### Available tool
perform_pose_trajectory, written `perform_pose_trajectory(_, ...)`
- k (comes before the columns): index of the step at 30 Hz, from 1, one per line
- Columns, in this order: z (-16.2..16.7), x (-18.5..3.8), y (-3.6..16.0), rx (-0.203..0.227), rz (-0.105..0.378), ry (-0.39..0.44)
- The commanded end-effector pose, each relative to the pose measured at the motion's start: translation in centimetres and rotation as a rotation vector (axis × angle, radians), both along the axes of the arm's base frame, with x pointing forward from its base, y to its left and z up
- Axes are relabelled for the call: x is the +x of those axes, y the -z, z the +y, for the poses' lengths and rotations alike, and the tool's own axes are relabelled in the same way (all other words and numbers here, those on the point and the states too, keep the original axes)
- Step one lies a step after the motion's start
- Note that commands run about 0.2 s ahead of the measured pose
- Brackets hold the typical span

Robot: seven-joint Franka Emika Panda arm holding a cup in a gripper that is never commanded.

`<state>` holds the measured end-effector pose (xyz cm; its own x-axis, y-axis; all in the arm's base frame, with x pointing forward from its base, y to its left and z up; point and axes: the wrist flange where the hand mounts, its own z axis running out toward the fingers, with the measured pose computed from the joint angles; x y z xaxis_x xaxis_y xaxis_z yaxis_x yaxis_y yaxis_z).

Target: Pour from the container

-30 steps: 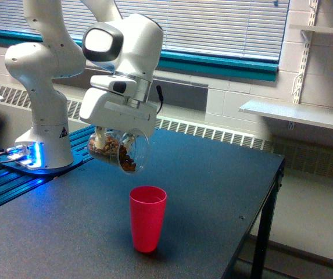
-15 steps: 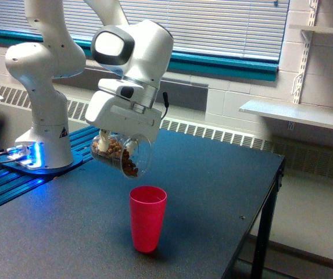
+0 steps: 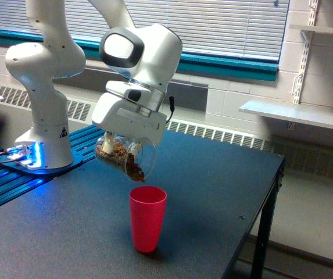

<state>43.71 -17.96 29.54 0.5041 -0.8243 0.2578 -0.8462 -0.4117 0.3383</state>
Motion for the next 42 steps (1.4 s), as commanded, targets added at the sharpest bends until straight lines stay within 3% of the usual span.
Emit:
perform_pose_trajectory(1, 0.4, 1.0, -0.1, -0.030, 0.022, -0.001)
perform_pose_trajectory(42, 1.2, 2.1, 0.7, -0.079, 0.130, 0.007)
